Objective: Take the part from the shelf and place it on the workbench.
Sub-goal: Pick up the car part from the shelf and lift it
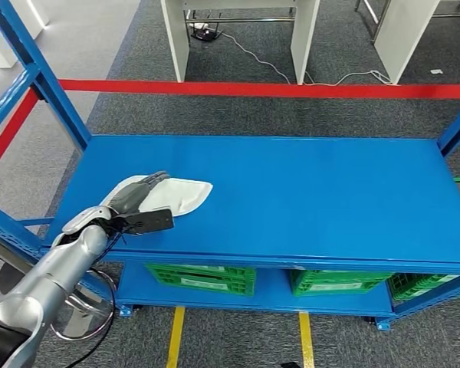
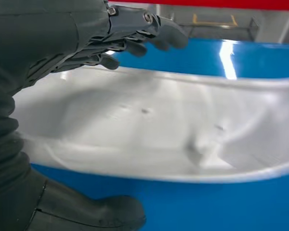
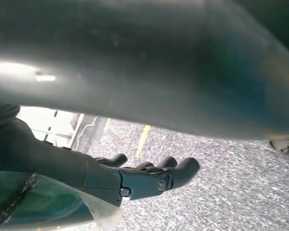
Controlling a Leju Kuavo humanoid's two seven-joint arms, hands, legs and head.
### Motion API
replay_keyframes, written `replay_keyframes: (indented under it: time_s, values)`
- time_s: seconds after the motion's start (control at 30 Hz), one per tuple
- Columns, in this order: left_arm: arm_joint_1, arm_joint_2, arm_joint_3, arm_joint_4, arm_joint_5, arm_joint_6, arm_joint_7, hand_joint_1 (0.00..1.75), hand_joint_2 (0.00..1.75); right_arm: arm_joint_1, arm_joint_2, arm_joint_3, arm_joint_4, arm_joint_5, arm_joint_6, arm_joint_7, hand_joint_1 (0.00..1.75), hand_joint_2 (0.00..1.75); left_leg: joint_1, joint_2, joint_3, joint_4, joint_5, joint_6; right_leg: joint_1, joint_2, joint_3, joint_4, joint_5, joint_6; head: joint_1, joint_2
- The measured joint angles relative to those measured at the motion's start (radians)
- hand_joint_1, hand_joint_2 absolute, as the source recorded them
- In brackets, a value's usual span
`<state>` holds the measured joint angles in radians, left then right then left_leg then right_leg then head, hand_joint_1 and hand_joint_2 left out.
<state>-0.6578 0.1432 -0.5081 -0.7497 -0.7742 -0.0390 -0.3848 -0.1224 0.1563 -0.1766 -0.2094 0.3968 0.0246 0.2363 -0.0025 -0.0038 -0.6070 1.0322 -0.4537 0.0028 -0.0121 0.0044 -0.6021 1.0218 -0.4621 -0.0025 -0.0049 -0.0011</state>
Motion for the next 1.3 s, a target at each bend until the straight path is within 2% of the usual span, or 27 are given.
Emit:
replay_keyframes:
  time_s: [0.07, 0.13, 0.17, 0.2, 0.23, 0.3, 0.33, 0.37, 0.4, 0.47, 0.53, 0.57, 0.63, 0.67, 0.7, 0.73, 0.8, 0.87, 0.97, 1.03, 1.07, 1.13, 1.17, 1.2, 1.23, 1.27, 1.3]
  values:
    - [-0.007, 0.006, -0.005, 0.006, 0.002, -0.012, 0.001, 0.00, 1.75, 0.000, 0.000, 0.000, 0.000, 0.001, 0.000, 0.002, 0.00, 0.00, 0.003, 0.001, -0.033, 0.082, -0.051, -0.011, -0.003, 0.000, 0.001, -0.002, 0.002, -0.009, -0.003, 0.000]
    - [-0.009, 0.012, -0.009, 0.013, 0.002, -0.016, 0.002, 0.00, 1.75, 0.001, 0.000, -0.001, 0.000, 0.001, 0.000, 0.002, 0.00, 0.00, 0.005, 0.001, -0.092, 0.218, -0.112, -0.018, -0.002, 0.000, 0.001, -0.001, 0.001, -0.012, -0.005, 0.000]
    - [-0.009, 0.014, -0.012, 0.016, 0.002, -0.017, 0.002, 0.00, 1.75, 0.001, 0.000, -0.002, 0.000, 0.001, 0.000, 0.002, 0.00, 0.00, 0.005, 0.001, -0.113, 0.264, -0.125, -0.019, -0.002, 0.000, 0.001, -0.001, 0.001, -0.012, -0.005, 0.000]
    - [-0.008, 0.016, -0.014, 0.019, 0.002, -0.018, 0.002, 0.00, 1.75, 0.001, 0.000, -0.003, 0.000, 0.001, 0.000, 0.002, 0.00, 0.00, 0.006, 0.001, -0.118, 0.274, -0.118, -0.018, -0.001, 0.000, 0.001, -0.001, 0.001, -0.012, -0.005, 0.000]
    - [-0.009, 0.017, -0.015, 0.022, 0.002, -0.019, 0.002, 0.00, 1.75, 0.001, 0.000, -0.004, 0.000, 0.001, 0.000, 0.002, 0.00, 0.00, 0.006, 0.001, -0.104, 0.243, -0.091, -0.015, -0.001, 0.000, 0.003, -0.001, 0.001, -0.011, -0.005, 0.000]
    - [-0.013, 0.020, -0.017, 0.024, 0.002, -0.019, 0.002, 0.00, 1.75, 0.000, 0.000, -0.006, 0.000, 0.001, 0.000, 0.002, 0.00, 0.00, 0.004, 0.001, -0.041, 0.108, -0.021, -0.004, 0.001, 0.000, 0.005, -0.001, -0.001, -0.010, -0.004, 0.000]
    - [-0.016, 0.021, -0.018, 0.025, 0.002, -0.019, 0.002, 0.00, 1.75, -0.001, 0.000, -0.007, 0.000, 0.001, 0.000, 0.002, 0.00, 0.00, 0.002, 0.001, -0.012, 0.046, 0.001, 0.002, 0.002, 0.001, 0.005, -0.001, -0.001, -0.007, -0.004, 0.000]
    - [-0.019, 0.023, -0.019, 0.026, 0.003, -0.019, 0.002, 0.00, 1.75, -0.001, 0.000, -0.008, 0.000, 0.001, 0.000, 0.002, 0.00, 0.00, 0.000, 0.001, 0.004, 0.008, 0.009, 0.006, 0.003, 0.000, 0.004, 0.000, -0.001, -0.004, -0.004, 0.000]
    - [-0.020, 0.024, -0.020, 0.027, 0.003, -0.019, 0.003, 0.03, 1.75, -0.001, 0.000, -0.008, 0.000, 0.001, 0.000, 0.001, 0.00, 0.00, -0.003, 0.000, 0.010, -0.007, 0.006, 0.009, 0.004, 0.000, 0.002, -0.001, 0.000, 0.000, -0.004, 0.000]
    - [-0.022, 0.025, -0.021, 0.030, 0.002, -0.021, 0.004, 0.91, 1.75, -0.001, 0.001, -0.009, 0.000, 0.001, 0.001, 0.000, 0.00, 0.00, -0.002, 0.001, 0.011, -0.017, 0.007, 0.014, 0.002, -0.002, -0.002, -0.003, -0.001, 0.011, -0.004, 0.000]
    - [-0.024, 0.025, -0.023, 0.032, 0.004, -0.026, 0.005, 1.75, 1.75, -0.001, 0.001, -0.010, 0.000, 0.002, 0.001, 0.001, 0.00, 0.00, 0.002, 0.001, 0.016, -0.028, 0.014, 0.024, 0.002, -0.003, -0.019, 0.028, -0.024, 0.022, -0.002, 0.000]
    - [-0.025, 0.025, -0.024, 0.034, 0.009, -0.030, 0.004, 1.75, 1.75, -0.001, 0.000, -0.012, 0.000, 0.003, 0.001, 0.001, 0.00, 0.00, 0.005, 0.002, 0.019, -0.032, 0.017, 0.028, 0.001, -0.003, -0.041, 0.072, -0.050, 0.026, -0.001, 0.000]
    - [-0.022, 0.027, -0.024, 0.040, 0.026, -0.039, 0.001, 1.75, 1.75, 0.000, 0.000, -0.015, 0.000, 0.005, 0.001, 0.001, 0.00, 0.00, 0.005, 0.003, 0.019, -0.032, 0.017, 0.030, 0.001, -0.003, -0.101, 0.200, -0.106, 0.030, 0.000, 0.000]
    - [-0.019, 0.029, -0.024, 0.043, 0.035, -0.041, -0.002, 1.75, 1.75, 0.001, 0.000, -0.015, 0.000, 0.006, 0.001, 0.000, 0.00, 0.00, 0.004, 0.003, 0.019, -0.032, 0.017, 0.030, 0.000, -0.003, -0.126, 0.250, -0.118, 0.032, 0.000, 0.000]
    - [-0.016, 0.031, -0.023, 0.046, 0.042, -0.042, -0.005, 1.75, 1.75, 0.002, 0.000, -0.016, 0.000, 0.008, 0.001, 0.001, 0.00, 0.00, 0.004, 0.003, 0.019, -0.031, 0.016, 0.030, 0.000, -0.003, -0.137, 0.268, -0.113, 0.032, 0.000, 0.000]
    - [-0.013, 0.033, -0.022, 0.048, 0.046, -0.042, -0.007, 1.75, 1.75, 0.002, 0.000, -0.016, 0.000, 0.010, 0.001, 0.002, 0.00, 0.00, 0.005, 0.002, 0.020, -0.030, 0.016, 0.030, 0.000, -0.004, -0.128, 0.246, -0.090, 0.032, 0.000, 0.000]
    - [-0.012, 0.037, -0.021, 0.050, 0.050, -0.041, -0.010, 1.75, 1.75, 0.000, 0.000, -0.017, 0.000, 0.013, 0.001, 0.003, 0.00, 0.00, 0.005, 0.000, 0.021, -0.027, 0.012, 0.025, 0.000, -0.004, -0.068, 0.118, -0.025, 0.030, 0.000, 0.000]
    - [-0.013, 0.043, -0.019, 0.050, 0.050, -0.038, -0.009, 1.75, 1.75, -0.002, 0.000, -0.018, 0.000, 0.015, 0.001, 0.001, 0.00, 0.00, 0.001, -0.001, 0.017, -0.019, 0.008, 0.016, 0.001, -0.002, -0.016, 0.018, 0.005, 0.023, -0.001, 0.000]
    - [-0.019, 0.051, -0.015, 0.051, 0.049, -0.031, -0.006, 1.75, 1.75, -0.002, 0.000, -0.022, 0.000, 0.016, 0.001, -0.001, 0.00, 0.00, 0.000, -0.001, 0.014, -0.016, 0.007, 0.004, 0.003, -0.001, -0.003, -0.001, 0.004, 0.007, 0.000, 0.000]
    - [-0.023, 0.054, -0.014, 0.051, 0.049, -0.029, -0.005, 1.75, 1.75, -0.002, 0.000, -0.024, 0.000, 0.017, 0.001, 0.002, 0.00, 0.00, 0.002, -0.001, 0.005, 0.011, -0.015, -0.006, 0.000, -0.002, -0.001, -0.003, 0.006, -0.004, -0.003, 0.000]
    - [-0.025, 0.055, -0.013, 0.051, 0.049, -0.029, -0.005, 1.75, 1.75, -0.002, 0.000, -0.024, 0.000, 0.017, 0.001, 0.003, 0.00, 0.00, 0.004, 0.000, -0.012, 0.052, -0.041, -0.012, -0.002, -0.003, 0.000, -0.004, 0.007, -0.008, -0.005, 0.000]
    - [-0.024, 0.057, -0.013, 0.051, 0.049, -0.029, -0.005, 1.75, 1.75, -0.002, 0.000, -0.025, 0.000, 0.018, 0.000, 0.003, 0.00, 0.00, 0.006, 0.001, -0.068, 0.185, -0.107, -0.021, -0.002, -0.003, 0.000, -0.004, 0.006, -0.013, -0.008, 0.000]
    - [-0.022, 0.058, -0.013, 0.052, 0.049, -0.029, -0.005, 1.75, 1.75, -0.001, 0.000, -0.025, 0.000, 0.018, 0.000, 0.003, 0.00, 0.00, 0.007, 0.001, -0.093, 0.244, -0.128, -0.023, -0.002, -0.003, 0.001, -0.004, 0.006, -0.013, -0.007, 0.000]
    - [-0.021, 0.058, -0.013, 0.052, 0.048, -0.029, -0.005, 1.75, 1.75, -0.001, 0.000, -0.025, 0.000, 0.018, 0.000, 0.003, 0.00, 0.00, 0.007, 0.001, -0.105, 0.273, -0.132, -0.023, -0.001, -0.003, 0.001, -0.004, 0.006, -0.013, -0.007, 0.000]
    - [-0.021, 0.058, -0.013, 0.053, 0.048, -0.029, -0.005, 1.75, 1.75, -0.001, 0.000, -0.026, 0.000, 0.018, 0.000, 0.003, 0.00, 0.00, 0.008, 0.001, -0.099, 0.262, -0.115, -0.021, -0.001, -0.003, 0.002, -0.004, 0.006, -0.013, -0.007, 0.000]
    - [-0.022, 0.058, -0.013, 0.053, 0.048, -0.029, -0.005, 1.75, 1.75, -0.001, 0.000, -0.026, 0.000, 0.018, 0.000, 0.003, 0.00, 0.00, 0.007, 0.001, -0.076, 0.214, -0.084, -0.018, -0.001, -0.003, 0.004, -0.004, 0.006, -0.013, -0.007, 0.000]
    - [-0.025, 0.058, -0.013, 0.053, 0.048, -0.028, -0.005, 1.75, 1.75, -0.001, 0.000, -0.026, 0.000, 0.018, 0.000, 0.003, 0.00, 0.00, 0.007, 0.001, -0.041, 0.144, -0.047, -0.012, 0.000, -0.003, 0.005, -0.004, 0.006, -0.013, -0.007, 0.000]
